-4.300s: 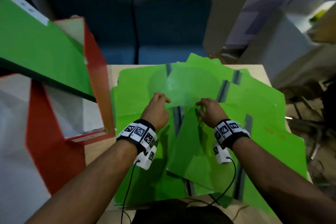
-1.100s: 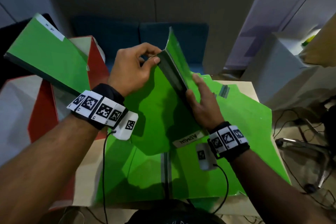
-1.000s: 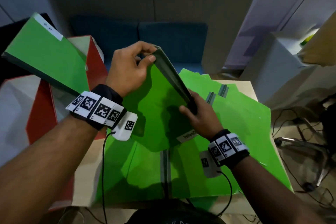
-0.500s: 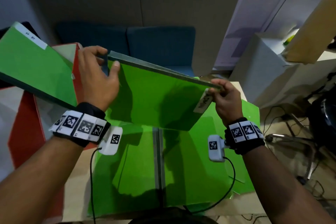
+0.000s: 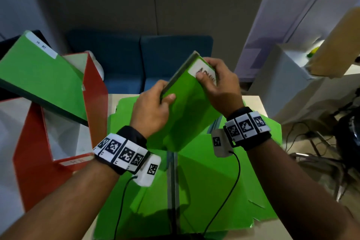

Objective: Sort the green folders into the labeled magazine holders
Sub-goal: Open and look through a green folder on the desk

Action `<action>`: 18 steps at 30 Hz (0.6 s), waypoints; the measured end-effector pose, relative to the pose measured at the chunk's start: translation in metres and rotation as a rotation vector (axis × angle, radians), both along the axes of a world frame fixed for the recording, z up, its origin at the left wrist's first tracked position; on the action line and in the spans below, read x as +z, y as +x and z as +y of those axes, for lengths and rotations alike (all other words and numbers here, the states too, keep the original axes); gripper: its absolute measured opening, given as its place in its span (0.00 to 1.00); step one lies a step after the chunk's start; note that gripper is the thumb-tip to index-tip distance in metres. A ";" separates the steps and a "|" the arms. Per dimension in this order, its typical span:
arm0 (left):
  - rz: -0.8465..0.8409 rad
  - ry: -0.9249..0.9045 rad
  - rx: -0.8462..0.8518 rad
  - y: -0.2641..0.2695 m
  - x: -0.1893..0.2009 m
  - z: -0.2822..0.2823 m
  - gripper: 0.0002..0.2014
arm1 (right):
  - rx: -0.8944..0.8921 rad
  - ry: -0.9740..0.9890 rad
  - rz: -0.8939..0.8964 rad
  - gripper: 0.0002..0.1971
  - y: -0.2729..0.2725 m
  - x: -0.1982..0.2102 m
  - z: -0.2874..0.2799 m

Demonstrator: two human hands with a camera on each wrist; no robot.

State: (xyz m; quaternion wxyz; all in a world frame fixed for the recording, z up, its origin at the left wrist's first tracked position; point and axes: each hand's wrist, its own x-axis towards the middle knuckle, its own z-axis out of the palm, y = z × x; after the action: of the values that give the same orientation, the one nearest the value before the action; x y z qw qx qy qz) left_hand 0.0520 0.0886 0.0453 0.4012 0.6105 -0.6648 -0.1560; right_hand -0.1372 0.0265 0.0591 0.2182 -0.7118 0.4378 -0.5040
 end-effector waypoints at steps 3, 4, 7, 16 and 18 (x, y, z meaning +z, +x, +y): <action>0.113 -0.002 0.027 0.022 0.005 0.001 0.05 | -0.088 0.048 0.107 0.17 -0.012 -0.022 -0.014; 0.142 0.003 0.039 0.030 0.006 0.002 0.05 | -0.125 0.061 0.132 0.20 -0.017 -0.031 -0.018; 0.285 0.001 0.082 0.049 0.004 0.007 0.05 | -0.330 0.108 0.138 0.29 -0.013 -0.051 -0.024; 0.547 -0.159 0.296 0.113 0.014 0.047 0.02 | -0.001 0.521 -0.227 0.34 0.108 -0.074 -0.007; 0.550 -0.186 0.302 0.141 0.028 0.066 0.07 | 0.074 0.388 -0.248 0.28 0.132 -0.061 -0.010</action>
State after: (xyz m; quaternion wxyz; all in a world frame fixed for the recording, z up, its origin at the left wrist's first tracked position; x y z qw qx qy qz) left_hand 0.1927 0.1544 0.0737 0.6385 0.5979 -0.4448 -0.1924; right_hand -0.0048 0.0160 -0.0022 0.4214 -0.6049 0.4700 -0.4855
